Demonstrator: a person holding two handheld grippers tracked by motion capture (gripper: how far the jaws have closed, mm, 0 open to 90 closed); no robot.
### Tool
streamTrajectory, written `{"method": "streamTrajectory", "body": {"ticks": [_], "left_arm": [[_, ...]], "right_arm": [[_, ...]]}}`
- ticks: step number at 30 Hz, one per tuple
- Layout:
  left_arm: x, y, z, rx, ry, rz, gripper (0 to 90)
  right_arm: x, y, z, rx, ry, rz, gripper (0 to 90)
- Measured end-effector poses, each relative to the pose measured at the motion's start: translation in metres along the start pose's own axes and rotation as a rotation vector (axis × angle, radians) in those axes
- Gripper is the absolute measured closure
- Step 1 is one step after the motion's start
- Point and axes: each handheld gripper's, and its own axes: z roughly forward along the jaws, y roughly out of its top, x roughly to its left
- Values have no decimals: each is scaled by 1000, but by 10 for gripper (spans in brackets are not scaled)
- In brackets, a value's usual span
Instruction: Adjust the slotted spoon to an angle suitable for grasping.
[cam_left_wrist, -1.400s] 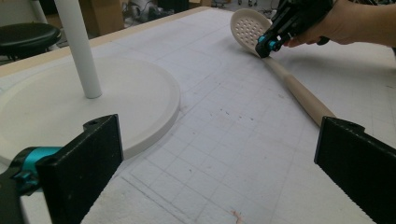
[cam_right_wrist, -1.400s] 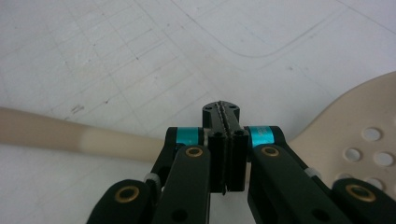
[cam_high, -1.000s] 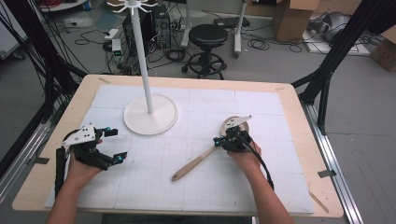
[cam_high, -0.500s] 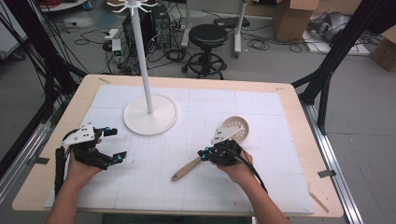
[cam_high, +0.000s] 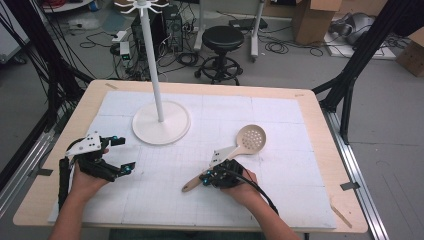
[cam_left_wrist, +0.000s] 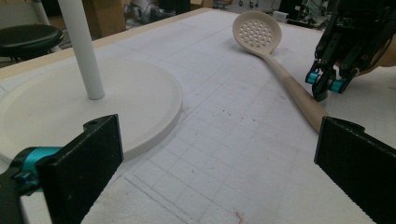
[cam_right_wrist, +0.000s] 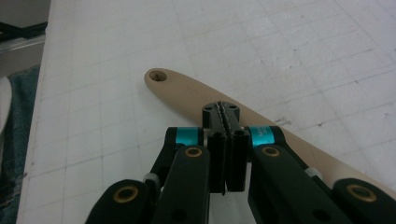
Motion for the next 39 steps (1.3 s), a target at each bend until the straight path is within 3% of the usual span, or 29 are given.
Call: {"method": "streamTrajectory", "body": {"ticks": [8,16,23,24,26,27,28,34,36,39], "left_arm": [[0,0,0,-1,0,0,17],[0,0,1,1,0,0,17],[0,0,0,-2,-1,-1,17],[0,0,0,-3,-2,-1,17],[0,0,0,-2,-1,-1,17],[0,0,0,-2,-1,-1,17],[0,0,0,-1,-1,1,17],[1,0,-1,-6,-2,-1,17],[1,0,0,-4,-4,-2,17],[0,0,1,0,-3,-1,17]], "right_arm": [[-6,8,9,2,-40,3,897],[-20,13,19,-10,-80,43,897],[-21,15,18,3,-96,47,895],[-23,15,13,-14,-107,56,895],[-31,15,-3,-49,-177,83,895],[-31,15,-3,-49,-177,83,895],[-40,12,-12,-68,-224,124,896],[-64,-4,-32,-93,-336,253,895],[-67,-6,-34,-82,-377,263,895],[-69,-8,-35,-74,-401,272,895]]}}
